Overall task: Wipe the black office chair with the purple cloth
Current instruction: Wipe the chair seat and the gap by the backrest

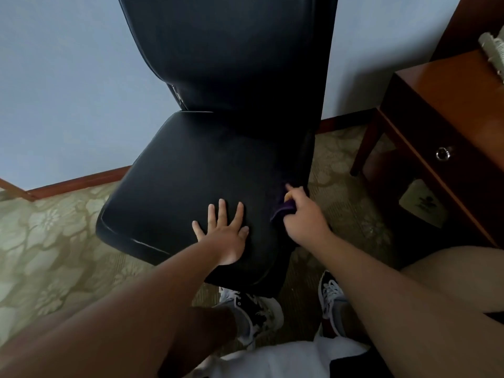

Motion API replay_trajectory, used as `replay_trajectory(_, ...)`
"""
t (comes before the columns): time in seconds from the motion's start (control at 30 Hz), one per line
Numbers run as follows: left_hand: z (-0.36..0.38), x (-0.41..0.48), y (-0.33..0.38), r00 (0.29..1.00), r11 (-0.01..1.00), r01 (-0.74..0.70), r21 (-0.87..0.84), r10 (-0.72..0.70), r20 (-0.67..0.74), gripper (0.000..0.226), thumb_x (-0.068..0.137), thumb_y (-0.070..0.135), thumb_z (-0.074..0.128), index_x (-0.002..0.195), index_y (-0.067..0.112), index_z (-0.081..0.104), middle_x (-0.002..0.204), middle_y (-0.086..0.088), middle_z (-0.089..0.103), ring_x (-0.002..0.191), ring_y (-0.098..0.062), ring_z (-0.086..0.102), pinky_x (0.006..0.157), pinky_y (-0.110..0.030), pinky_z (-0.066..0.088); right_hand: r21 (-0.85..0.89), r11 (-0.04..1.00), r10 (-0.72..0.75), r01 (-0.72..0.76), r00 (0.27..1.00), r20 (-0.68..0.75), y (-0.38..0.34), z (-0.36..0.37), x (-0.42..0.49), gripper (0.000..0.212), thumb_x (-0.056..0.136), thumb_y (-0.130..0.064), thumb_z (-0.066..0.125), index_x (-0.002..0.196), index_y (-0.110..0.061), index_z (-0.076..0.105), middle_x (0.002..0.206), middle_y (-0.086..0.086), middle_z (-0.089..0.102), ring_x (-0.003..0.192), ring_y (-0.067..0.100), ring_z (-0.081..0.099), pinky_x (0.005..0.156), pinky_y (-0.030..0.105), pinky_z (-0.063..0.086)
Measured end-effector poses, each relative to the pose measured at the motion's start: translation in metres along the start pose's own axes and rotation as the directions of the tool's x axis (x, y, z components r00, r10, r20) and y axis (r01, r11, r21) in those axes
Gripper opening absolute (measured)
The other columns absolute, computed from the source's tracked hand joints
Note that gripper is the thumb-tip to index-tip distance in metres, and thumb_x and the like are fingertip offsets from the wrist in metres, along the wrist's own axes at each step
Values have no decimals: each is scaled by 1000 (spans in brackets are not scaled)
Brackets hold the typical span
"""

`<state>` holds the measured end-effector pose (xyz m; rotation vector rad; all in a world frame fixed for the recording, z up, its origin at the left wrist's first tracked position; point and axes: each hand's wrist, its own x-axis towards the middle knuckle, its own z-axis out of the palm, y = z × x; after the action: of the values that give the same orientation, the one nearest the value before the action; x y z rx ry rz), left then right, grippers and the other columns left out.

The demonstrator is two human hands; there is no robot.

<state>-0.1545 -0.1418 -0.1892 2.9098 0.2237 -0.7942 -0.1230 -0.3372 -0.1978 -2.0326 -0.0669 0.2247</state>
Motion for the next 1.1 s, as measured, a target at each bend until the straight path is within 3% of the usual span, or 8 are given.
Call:
replay_trajectory(0.23, 1, 0, 19, 1000, 998, 23, -55, -24, -16, 59, 102, 51, 14, 147, 46, -23, 155, 0, -37, 140, -26, -36, 106, -65, -17, -97, 992, -75, 77, 997, 22, 1, 23, -56, 27, 89, -9, 58, 109, -27, 58, 160, -2, 36, 153, 22, 17, 124, 37, 15)
replay_trajectory(0.3, 1, -1, 21, 999, 998, 20, -58, -22, -23, 58, 102, 51, 13, 147, 45, -24, 155, -1, -36, 141, -26, -36, 107, -65, -17, -89, 993, -79, 82, 996, 38, 1, 27, -67, 31, 89, -10, 58, 97, -39, 50, 161, -3, 34, 154, 24, 15, 124, 38, 14)
replay_trajectory(0.4, 3, -2, 17, 999, 998, 6, -67, -8, -32, 58, 101, 52, 12, 147, 45, -24, 155, 0, -37, 140, -26, -36, 106, -65, -18, -36, 999, -40, 40, 999, -9, -1, 35, -75, 35, 90, -8, 57, 89, -41, 44, 162, -5, 34, 154, 22, 14, 125, 38, 14)
replay_trajectory(0.53, 10, 2, 9, 998, 996, -28, -81, 23, -65, 58, 100, 54, 10, 144, 46, -27, 154, 0, -39, 138, -24, -39, 105, -63, -21, 32, 999, 41, -38, 994, -96, -5, 39, -55, 27, 92, -6, 53, 115, -20, 56, 162, -5, 32, 153, 11, 11, 125, 31, 3)
replay_trajectory(0.63, 15, 6, 6, 996, 994, -50, -94, 43, -74, 59, 100, 55, 10, 143, 48, -29, 153, 2, -40, 137, -22, -41, 103, -62, -24, 46, 992, 118, -114, 990, -79, -8, 31, -24, 33, 92, -6, 51, 123, -17, 56, 165, -5, 26, 155, 18, 7, 125, 35, 0)
replay_trajectory(0.77, 19, 10, 1, 995, 989, -78, -126, 70, -67, 59, 100, 56, 11, 140, 51, -31, 150, 4, -44, 131, -19, -47, 101, -59, -29, -59, 994, 93, -93, 996, -2, -17, 10, 31, 33, 89, -3, 50, 120, -15, 56, 165, -3, 24, 155, 17, 4, 124, 39, -5)
replay_trajectory(0.97, 23, 14, 4, 994, 986, -92, -143, 82, -69, 60, 98, 58, 11, 133, 54, -38, 145, 7, -50, 126, -18, -52, 86, -50, -39, -96, 989, 115, -109, 992, 58, -21, -21, 113, 61, 90, -2, 56, 149, -12, 44, 167, 8, 18, 155, 22, 6, 124, 43, 0)
replay_trajectory(1.1, 24, 17, 15, 996, 985, -66, -157, 57, -66, 60, 97, 58, 9, 132, 53, -40, 144, 6, -51, 124, -18, -53, 85, -50, -39, -155, 983, 114, -102, 991, 71, -16, -23, 130, 62, 90, -7, 56, 150, -19, 45, 167, 7, 18, 154, 23, 7, 125, 42, 0)
